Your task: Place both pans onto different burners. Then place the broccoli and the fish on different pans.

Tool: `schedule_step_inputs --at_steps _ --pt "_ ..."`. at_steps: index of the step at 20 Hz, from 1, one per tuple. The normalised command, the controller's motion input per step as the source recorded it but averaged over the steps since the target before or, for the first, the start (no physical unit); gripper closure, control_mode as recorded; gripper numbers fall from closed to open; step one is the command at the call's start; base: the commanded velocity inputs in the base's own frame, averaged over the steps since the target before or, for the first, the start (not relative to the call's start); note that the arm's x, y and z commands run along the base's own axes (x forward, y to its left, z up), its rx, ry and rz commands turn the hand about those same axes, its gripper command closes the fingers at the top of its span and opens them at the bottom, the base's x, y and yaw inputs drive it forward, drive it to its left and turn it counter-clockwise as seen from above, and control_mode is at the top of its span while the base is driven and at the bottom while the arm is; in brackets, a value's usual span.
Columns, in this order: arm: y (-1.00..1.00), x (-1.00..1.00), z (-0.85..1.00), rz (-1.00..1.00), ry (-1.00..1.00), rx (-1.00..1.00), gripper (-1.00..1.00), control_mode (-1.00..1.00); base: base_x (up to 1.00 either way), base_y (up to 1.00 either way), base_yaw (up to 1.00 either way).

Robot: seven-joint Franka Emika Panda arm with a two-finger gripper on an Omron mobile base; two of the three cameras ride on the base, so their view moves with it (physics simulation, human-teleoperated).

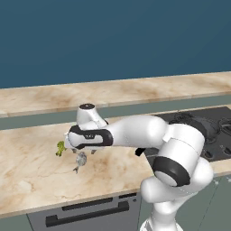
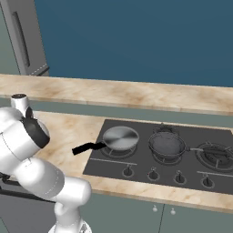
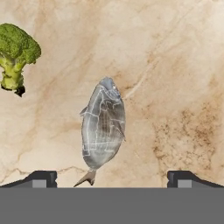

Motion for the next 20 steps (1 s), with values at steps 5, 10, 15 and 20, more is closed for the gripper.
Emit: schedule_step_inputs --at_steps 5,10,15,20 --pt "0.02 0.06 0.00 0.00 0.00 0.00 -1.00 -1.00 0.00 0.00 0.00" --pt "0.02 0.09 -0.03 0.00 0.00 0.00 -1.00 -1.00 0.00 0.00 0.00" --pt "0.04 0.07 -0.08 0.00 0.00 0.00 -1.00 -1.00 0.00 0.00 0.00" --pt "0.02 0.00 -0.17 0.00 0.00 0.00 -1.00 -1.00 0.00 0.00 0.00"
